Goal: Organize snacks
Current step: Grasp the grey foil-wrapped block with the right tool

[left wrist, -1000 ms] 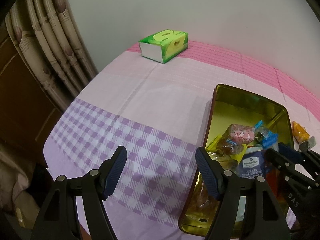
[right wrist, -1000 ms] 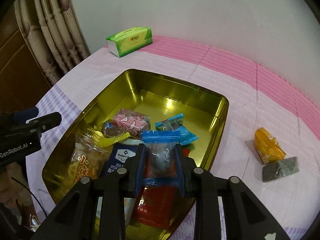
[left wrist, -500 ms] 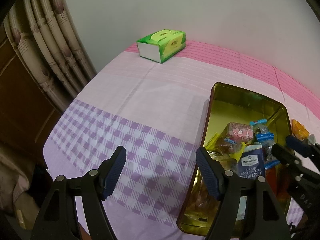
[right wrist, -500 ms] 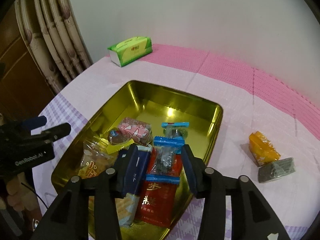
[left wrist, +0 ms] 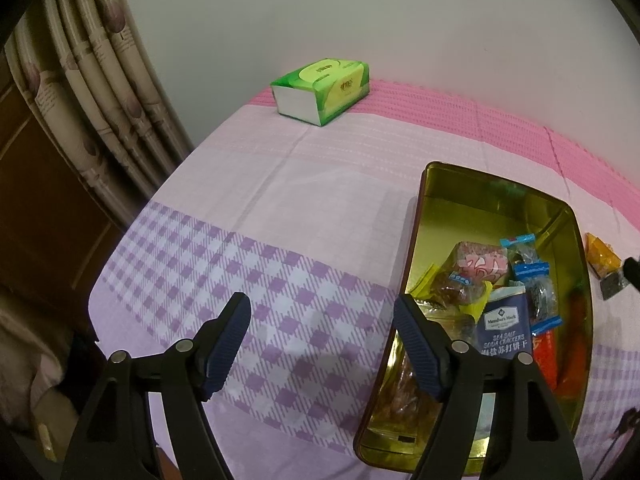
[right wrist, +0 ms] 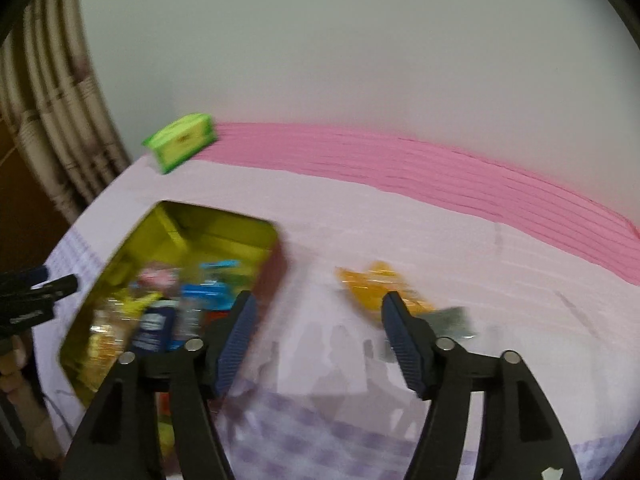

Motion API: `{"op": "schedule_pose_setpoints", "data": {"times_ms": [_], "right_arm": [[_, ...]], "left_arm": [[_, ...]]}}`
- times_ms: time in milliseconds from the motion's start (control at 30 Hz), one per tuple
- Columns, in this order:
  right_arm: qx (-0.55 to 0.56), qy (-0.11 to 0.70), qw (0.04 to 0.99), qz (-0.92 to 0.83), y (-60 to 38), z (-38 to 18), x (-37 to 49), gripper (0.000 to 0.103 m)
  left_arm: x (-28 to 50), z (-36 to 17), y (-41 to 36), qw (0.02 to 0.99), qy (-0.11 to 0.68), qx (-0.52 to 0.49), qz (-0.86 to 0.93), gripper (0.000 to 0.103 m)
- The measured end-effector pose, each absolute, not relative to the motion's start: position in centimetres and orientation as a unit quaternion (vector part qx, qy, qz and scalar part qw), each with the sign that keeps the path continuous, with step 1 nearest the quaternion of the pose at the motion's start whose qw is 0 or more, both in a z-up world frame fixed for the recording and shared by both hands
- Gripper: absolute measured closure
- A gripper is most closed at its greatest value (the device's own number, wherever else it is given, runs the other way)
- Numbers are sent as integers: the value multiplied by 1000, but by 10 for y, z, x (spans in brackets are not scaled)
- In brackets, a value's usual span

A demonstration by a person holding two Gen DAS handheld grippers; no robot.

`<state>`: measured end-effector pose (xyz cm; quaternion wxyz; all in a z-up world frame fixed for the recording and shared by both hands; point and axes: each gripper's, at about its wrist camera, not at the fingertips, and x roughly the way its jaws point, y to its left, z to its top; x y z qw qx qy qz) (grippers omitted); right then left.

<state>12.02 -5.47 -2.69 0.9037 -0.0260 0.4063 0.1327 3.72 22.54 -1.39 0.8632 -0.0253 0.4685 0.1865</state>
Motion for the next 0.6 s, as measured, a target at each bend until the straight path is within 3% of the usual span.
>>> {"op": "schedule_pose_setpoints", "data": {"times_ms": [67,233,367,600], "right_arm": [[-15,408,905,116,-73,-31,123,29],[-19,420,902,96,-97,-45,130,27],[-39,420,902,92,-99,-56,134,20],[-56,422,900,93,-103,-75,146,19]], "left_arm": [[37,-14,225,863,468,-23,187,28],[37,-16,226,862,470,-15,190,28],[38,-18,227,861,472,-9,191,28],[37,-17,220,870,458,4,181,28]]}}
